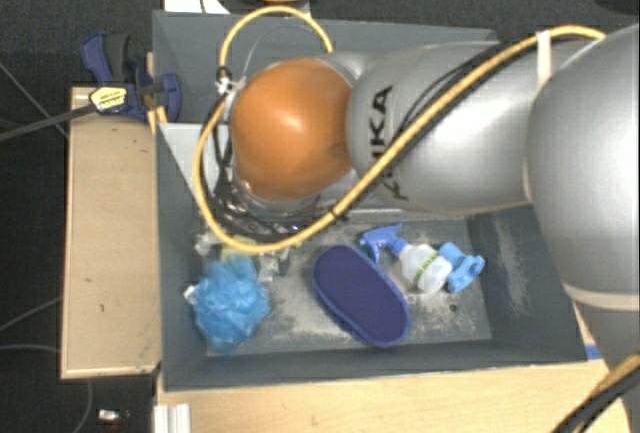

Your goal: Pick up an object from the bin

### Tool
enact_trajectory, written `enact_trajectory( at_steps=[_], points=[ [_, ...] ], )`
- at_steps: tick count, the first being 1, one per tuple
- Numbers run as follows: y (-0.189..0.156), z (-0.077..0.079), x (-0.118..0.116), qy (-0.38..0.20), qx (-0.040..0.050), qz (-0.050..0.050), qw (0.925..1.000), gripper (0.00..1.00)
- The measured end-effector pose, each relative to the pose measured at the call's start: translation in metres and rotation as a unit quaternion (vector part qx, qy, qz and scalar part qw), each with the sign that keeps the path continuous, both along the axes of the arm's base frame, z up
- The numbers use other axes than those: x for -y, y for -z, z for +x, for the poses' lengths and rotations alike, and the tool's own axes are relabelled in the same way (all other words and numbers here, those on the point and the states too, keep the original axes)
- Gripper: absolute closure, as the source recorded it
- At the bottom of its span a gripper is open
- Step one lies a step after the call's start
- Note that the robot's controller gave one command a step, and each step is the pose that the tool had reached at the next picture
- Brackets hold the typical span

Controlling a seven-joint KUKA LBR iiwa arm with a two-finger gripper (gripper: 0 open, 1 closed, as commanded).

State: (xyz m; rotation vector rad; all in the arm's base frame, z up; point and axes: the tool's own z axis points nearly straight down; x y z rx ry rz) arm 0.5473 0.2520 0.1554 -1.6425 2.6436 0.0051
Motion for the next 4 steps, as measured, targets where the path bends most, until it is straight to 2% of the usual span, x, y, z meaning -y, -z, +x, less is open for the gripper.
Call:
enact_trajectory(
  at_steps=[1,2,3,4],
  points=[
    [0.023,0.023,0.003,-0.071,0.0001,-0.001,0.9975,1.00],
    [0.023,0.023,0.003,-0.071,-0.0003,-0.001,0.9975,1.00],
    [0.034,0.039,0.005,-0.183,0.0046,-0.002,0.9831,1.00],
    [0.040,0.051,0.005,-0.215,0.0053,-0.002,0.9766,1.00]
  ],
)
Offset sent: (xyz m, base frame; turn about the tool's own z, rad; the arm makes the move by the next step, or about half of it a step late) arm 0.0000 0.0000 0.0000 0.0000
